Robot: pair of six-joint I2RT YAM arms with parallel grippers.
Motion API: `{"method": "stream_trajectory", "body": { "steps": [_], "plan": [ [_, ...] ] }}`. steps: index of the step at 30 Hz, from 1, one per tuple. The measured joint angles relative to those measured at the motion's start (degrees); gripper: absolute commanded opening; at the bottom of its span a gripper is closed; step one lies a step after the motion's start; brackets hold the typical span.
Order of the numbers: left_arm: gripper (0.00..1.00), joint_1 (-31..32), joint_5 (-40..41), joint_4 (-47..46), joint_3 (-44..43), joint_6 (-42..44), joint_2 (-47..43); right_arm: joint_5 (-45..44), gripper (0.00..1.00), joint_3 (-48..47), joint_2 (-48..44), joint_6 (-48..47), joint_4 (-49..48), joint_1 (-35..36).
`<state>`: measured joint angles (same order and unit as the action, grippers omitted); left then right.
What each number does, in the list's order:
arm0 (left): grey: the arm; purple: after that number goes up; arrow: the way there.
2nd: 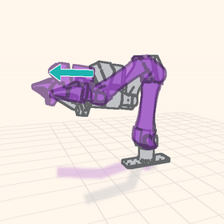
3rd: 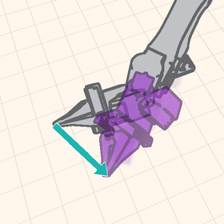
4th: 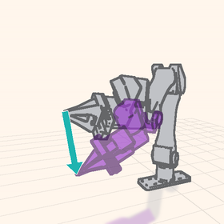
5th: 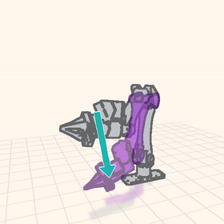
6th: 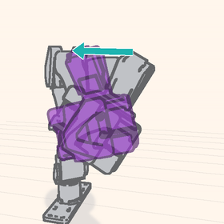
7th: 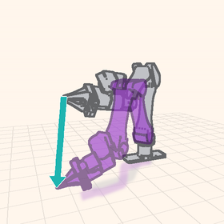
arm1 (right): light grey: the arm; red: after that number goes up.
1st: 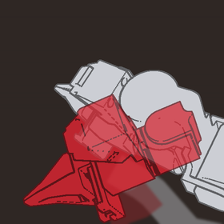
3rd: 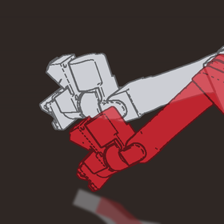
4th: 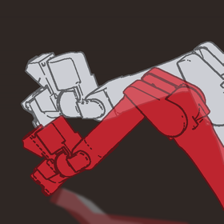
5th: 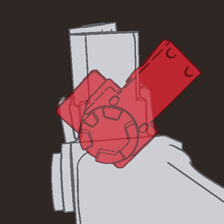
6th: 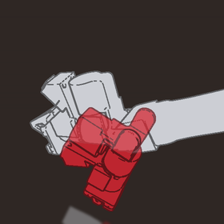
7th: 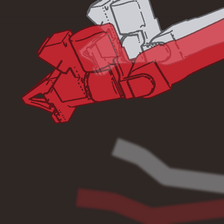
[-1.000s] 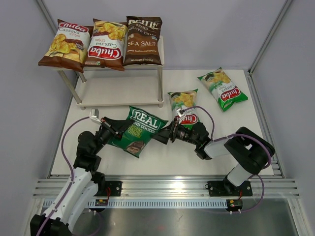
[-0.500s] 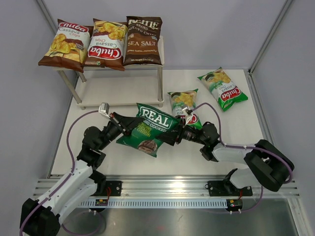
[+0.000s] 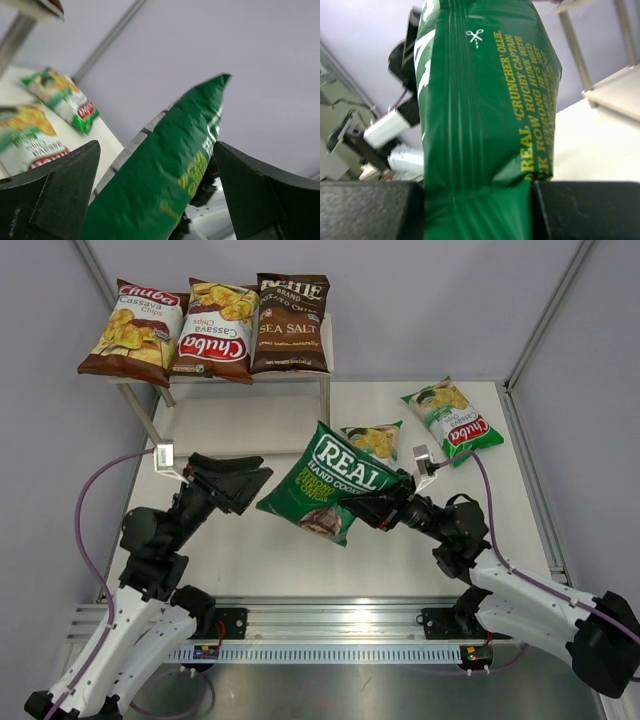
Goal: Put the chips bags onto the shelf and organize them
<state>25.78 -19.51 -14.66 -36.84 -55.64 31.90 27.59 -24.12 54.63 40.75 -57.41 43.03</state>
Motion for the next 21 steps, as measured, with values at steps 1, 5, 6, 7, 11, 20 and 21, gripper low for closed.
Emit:
{"method": "stream_trajectory", "body": {
  "steps": [1, 5, 6, 7, 11, 20, 21],
  "plan": [
    [0.99, 0.0, 0.7, 0.0, 0.5, 2.0, -2.0, -1.6, 0.21, -0.4, -1.9, -0.1, 2.2, 0.0],
    [0.99, 0.0, 0.8, -6.5, 6.8, 6.4, -9.0, -7.4, 0.21, -2.0, -8.0, 0.1, 9.0, 0.0],
    [0.99, 0.0, 0.7, -8.8, 8.9, 6.8, -9.6, -8.2, 0.21, -2.4, -8.8, 0.3, 9.8, 0.0],
    [0.99, 0.0, 0.4, -11.3, 11.0, 7.2, -9.7, -9.1, 0.21, -2.9, -9.4, 0.7, 10.6, 0.0],
    [0.99, 0.0, -0.9, -19.6, 18.3, 7.0, -8.0, -12.2, 0.21, -3.8, -11.0, 3.4, 10.5, 0.0],
    [0.99, 4.3, -4.8, -45.7, 22.2, 1.8, 3.7, -13.0, 0.21, -6.5, -8.5, 9.7, 6.1, 0.1],
    [0.99, 5.5, -4.9, -47.8, 22.2, 1.7, 4.9, -12.9, 0.21, -6.9, -7.7, 10.4, 5.0, 0.1]
  ]
}}
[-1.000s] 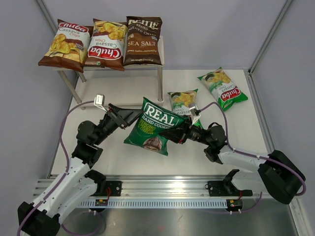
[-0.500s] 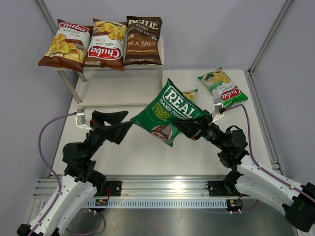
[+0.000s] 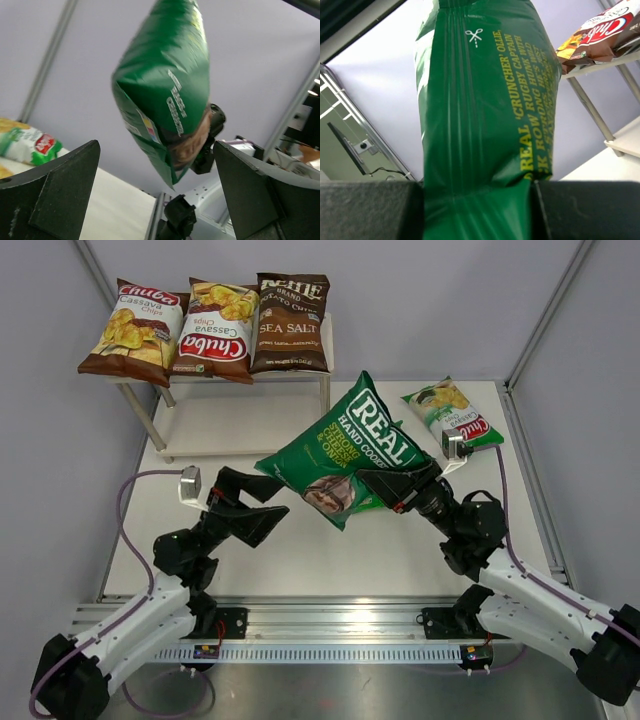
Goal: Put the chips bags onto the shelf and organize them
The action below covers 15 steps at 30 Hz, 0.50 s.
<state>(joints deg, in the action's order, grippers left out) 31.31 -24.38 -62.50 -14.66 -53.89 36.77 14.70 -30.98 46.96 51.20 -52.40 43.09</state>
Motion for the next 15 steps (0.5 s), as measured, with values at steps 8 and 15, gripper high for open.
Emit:
{"method": "stream_trajectory", "body": {
  "steps": [8, 15],
  "plan": [
    [0.99, 8.1, 0.5, -8.2, -2.1, 1.6, 7.4, 1.4, 0.21, -0.6, 5.3, 4.1, -6.1, 0.0],
    [0.99, 11.8, 4.2, -11.1, -5.3, 4.2, 12.7, 1.3, 0.21, -0.9, 8.5, 6.8, -13.5, 0.0]
  ]
}}
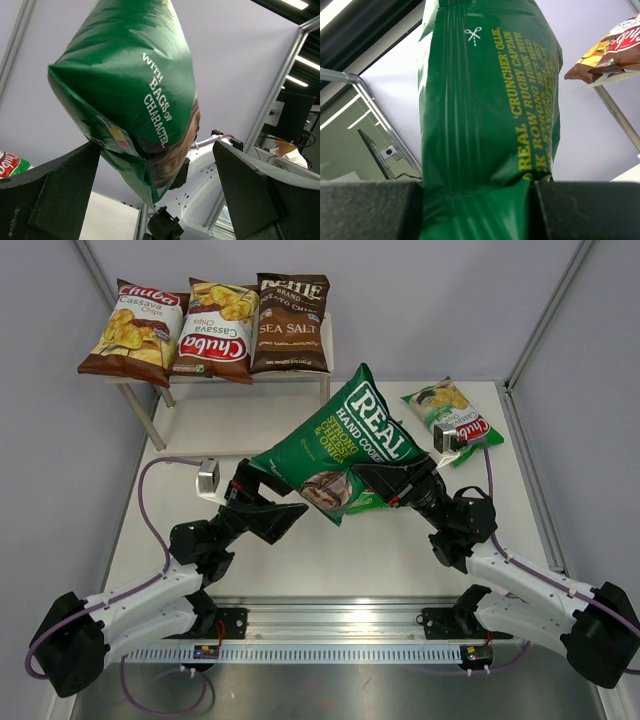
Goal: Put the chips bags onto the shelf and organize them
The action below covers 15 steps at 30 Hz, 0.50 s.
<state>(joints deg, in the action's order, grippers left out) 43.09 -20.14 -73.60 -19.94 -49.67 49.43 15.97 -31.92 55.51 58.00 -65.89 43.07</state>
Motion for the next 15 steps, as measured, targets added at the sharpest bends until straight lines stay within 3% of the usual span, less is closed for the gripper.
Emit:
{"method": "stream_trajectory", "body": {
  "steps": [3, 6, 7, 10, 12, 14, 15],
  "plan": [
    [0.99, 0.6, 1.6, -0.2, -0.3, 0.4, 1.5, 0.0, 0.21, 0.0, 1.0, 0.9, -1.6, 0.0],
    [0.91, 1.0, 3.3, 0.0, -0.6, 0.8, 2.1, 0.7, 0.20, 0.2, 2.1, 2.5, -2.0, 0.1],
    [0.79, 1.1, 3.6, 0.1, -0.7, 0.9, 2.1, 0.9, 0.20, 0.3, 2.3, 2.9, -2.0, 0.1],
    [0.70, 1.1, 4.9, 0.3, -0.7, 1.5, 2.1, 0.7, 0.20, 1.0, 2.6, 4.3, -2.8, 0.1],
    [0.54, 1.2, 5.2, 0.2, -0.7, 1.7, 2.1, 0.5, 0.21, 1.5, 2.6, 4.7, -3.4, 0.1],
    [0.45, 1.2, 5.5, 0.2, -0.6, 2.1, 2.1, 0.1, 0.23, 1.9, 2.6, 4.8, -3.4, 0.1],
    [0.43, 1.2, 5.6, 0.2, -0.5, 2.2, 2.0, 0.0, 0.35, 2.0, 2.6, 4.8, -3.3, 0.1]
  ]
}}
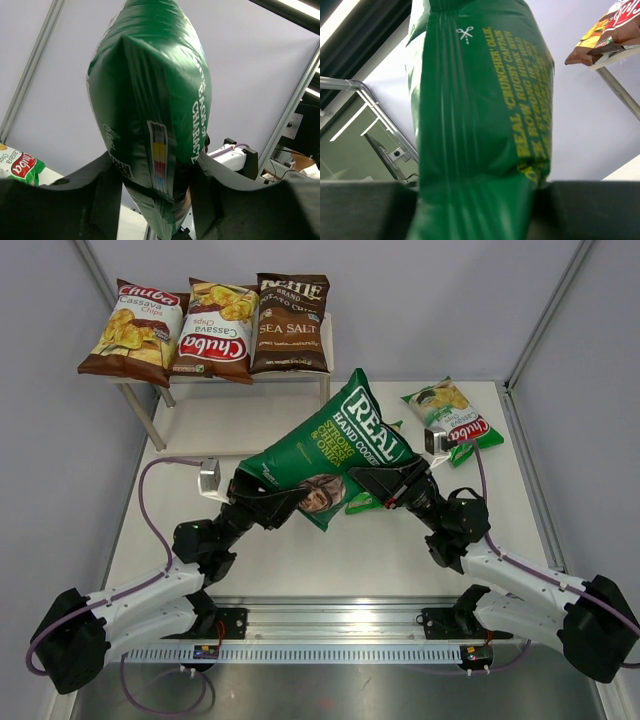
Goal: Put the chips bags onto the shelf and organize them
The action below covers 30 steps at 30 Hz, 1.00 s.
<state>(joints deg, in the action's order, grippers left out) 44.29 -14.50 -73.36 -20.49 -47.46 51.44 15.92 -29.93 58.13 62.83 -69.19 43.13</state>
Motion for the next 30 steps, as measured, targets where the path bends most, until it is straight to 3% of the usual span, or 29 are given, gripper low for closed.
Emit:
{"method": "stream_trajectory", "body": {
  "steps": [3, 4, 6, 10, 17, 24, 30],
  "plan": [
    [0.38, 0.0, 0.7, 0.4, 0.9, 0.3, -0.8, -0.4, 0.70, 0.4, -1.0, -0.6, 1.6, 0.0],
    [0.35, 0.0, 1.1, 0.9, 1.4, 0.3, -1.4, -0.6, 0.98, 0.7, -2.0, -1.1, 2.7, 0.0],
    [0.29, 0.0, 2.1, 2.8, 3.1, 0.5, -3.5, -2.0, 1.00, 1.0, -5.2, -4.1, 7.7, 0.1],
    [0.28, 0.0, 4.6, 9.5, 8.5, 1.3, -11.5, -8.9, 1.00, 1.0, -16.9, -12.0, 25.9, 0.2],
    [0.27, 0.0, 9.5, 30.3, 14.2, 3.0, -29.2, -24.1, 0.99, -0.8, -28.9, -23.7, 49.7, 0.2],
    [0.22, 0.0, 19.6, 51.6, 16.0, 1.7, -36.9, -31.6, 1.00, -2.0, -31.9, -28.3, 59.7, 0.2],
    [0.22, -3.3, 27.1, 59.8, 14.5, 0.3, -35.7, -33.2, 0.99, -2.4, -32.1, -29.4, 62.7, 0.2]
  ]
}}
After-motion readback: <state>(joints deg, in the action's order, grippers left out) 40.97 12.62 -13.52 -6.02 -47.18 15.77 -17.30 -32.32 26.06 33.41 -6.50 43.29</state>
